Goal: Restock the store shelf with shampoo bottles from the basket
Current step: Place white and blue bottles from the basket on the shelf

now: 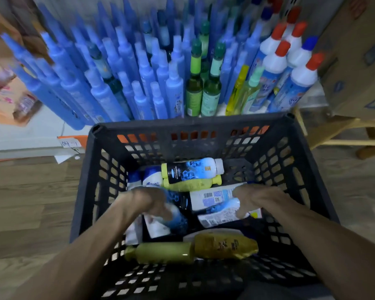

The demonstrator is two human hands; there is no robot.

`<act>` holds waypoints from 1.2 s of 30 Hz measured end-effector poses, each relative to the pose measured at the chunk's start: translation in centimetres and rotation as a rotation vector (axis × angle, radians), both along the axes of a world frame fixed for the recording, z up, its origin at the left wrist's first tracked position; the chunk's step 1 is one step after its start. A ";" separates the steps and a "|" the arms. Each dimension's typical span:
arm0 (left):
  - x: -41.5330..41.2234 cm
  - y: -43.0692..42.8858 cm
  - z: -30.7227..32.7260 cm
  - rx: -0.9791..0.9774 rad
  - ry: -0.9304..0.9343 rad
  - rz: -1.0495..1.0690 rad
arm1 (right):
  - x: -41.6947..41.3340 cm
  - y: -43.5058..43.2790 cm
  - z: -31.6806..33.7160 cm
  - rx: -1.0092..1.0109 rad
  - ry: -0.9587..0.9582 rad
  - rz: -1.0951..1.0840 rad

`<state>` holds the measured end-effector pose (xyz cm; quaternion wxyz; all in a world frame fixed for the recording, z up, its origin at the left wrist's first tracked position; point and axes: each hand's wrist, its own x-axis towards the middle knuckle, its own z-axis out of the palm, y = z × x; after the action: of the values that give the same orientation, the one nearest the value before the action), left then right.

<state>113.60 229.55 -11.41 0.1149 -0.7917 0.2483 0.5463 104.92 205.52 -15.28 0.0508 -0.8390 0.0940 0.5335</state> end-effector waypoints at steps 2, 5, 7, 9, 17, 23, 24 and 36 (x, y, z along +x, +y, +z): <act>0.0 -1.1 3.5 -0.060 -0.186 0.080 | 1.1 0.9 3.7 0.011 -0.121 0.022; -1.1 -1.9 10.0 -0.099 -0.448 0.048 | 2.2 3.4 11.1 -0.049 -0.320 0.158; -1.4 -1.9 15.0 -0.152 -0.526 0.051 | 2.7 4.4 16.9 -0.039 -0.412 0.137; -0.9 -1.7 21.9 -0.200 -0.570 0.119 | 3.1 4.9 23.9 -0.009 -0.475 0.088; 1.4 -0.8 53.7 -0.307 -0.681 0.261 | 3.8 4.4 57.0 0.010 -0.677 0.042; 2.0 -0.3 76.9 -0.362 -0.732 0.293 | 4.2 3.7 80.9 0.028 -0.807 0.060; 2.1 -0.4 80.3 -0.363 -0.745 0.289 | 4.2 3.7 84.3 0.027 -0.821 0.066; 1.9 -0.2 102.9 -0.558 -0.880 0.386 | 6.0 2.3 107.1 -0.067 -0.964 0.140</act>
<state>115.54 229.36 91.44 -0.1083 -0.9767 0.1625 0.0887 110.88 207.81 91.79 0.0255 -0.9960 0.0203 0.0832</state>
